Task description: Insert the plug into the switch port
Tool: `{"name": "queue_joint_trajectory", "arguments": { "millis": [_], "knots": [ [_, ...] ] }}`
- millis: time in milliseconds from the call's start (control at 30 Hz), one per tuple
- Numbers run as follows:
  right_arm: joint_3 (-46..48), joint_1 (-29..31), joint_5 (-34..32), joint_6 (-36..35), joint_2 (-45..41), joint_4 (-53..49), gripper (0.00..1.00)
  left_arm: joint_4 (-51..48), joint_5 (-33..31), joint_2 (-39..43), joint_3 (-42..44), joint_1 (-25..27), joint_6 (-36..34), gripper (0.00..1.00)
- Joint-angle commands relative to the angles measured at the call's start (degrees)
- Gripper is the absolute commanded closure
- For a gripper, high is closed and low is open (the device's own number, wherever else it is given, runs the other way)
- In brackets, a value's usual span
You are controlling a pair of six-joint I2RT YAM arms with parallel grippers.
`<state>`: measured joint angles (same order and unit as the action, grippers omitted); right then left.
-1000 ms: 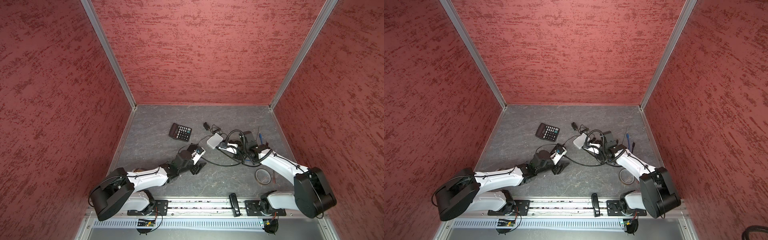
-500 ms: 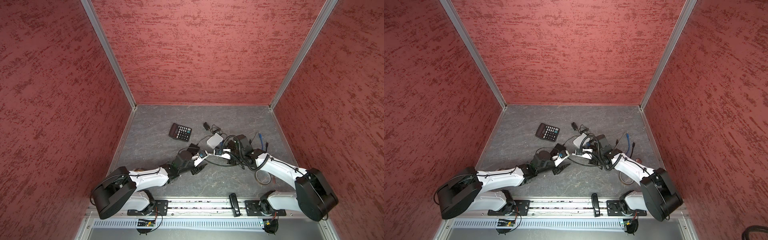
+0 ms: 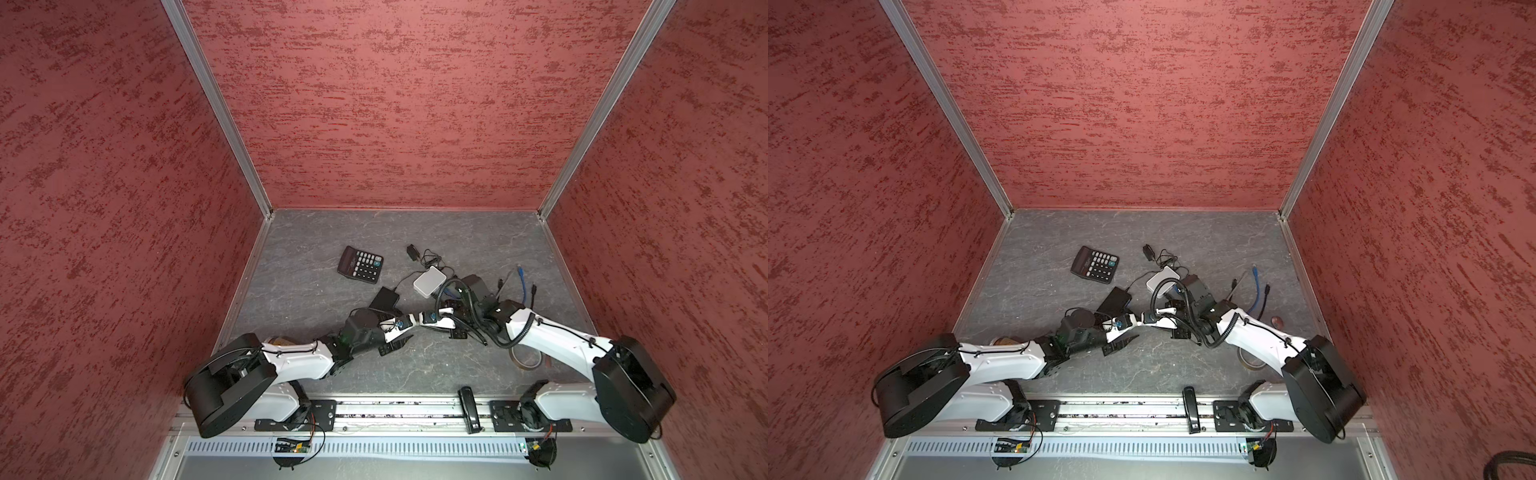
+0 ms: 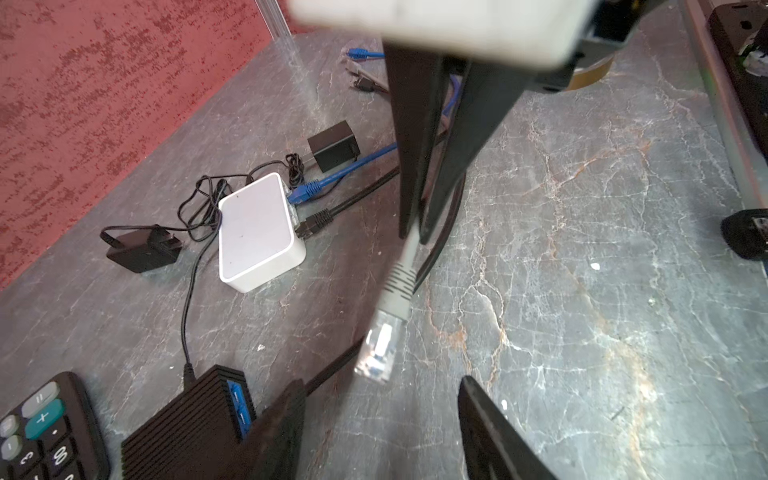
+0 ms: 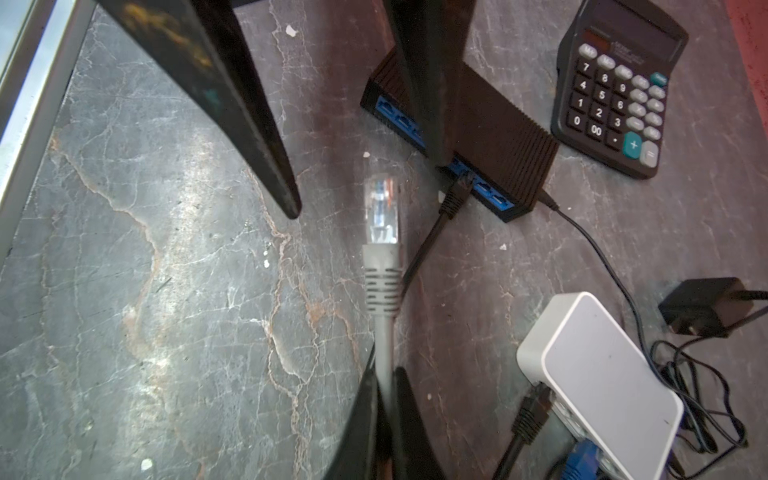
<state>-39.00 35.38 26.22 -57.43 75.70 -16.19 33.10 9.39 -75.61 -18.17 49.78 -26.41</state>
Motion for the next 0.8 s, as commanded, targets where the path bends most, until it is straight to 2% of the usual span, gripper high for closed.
{"name": "queue_joint_trajectory", "arguments": {
  "millis": [0, 567, 767],
  "knots": [
    [-2.1, 1.0, 1.9, -1.2, -0.8, -1.2, 0.95, 2.5, 2.4, 0.9, 0.4, 0.2, -0.9, 0.44],
    [-3.3, 1.7, 0.2, -2.0, 0.0, -2.5, 0.95, -2.2, 4.1, 1.2, -0.2, 0.1, -0.4, 0.7],
    [-4.0, 1.8, 0.5, -2.3, 0.5, -3.7, 0.96, -0.6, 1.9, 0.9, -0.4, 0.5, -1.7, 0.7]
  ]
}}
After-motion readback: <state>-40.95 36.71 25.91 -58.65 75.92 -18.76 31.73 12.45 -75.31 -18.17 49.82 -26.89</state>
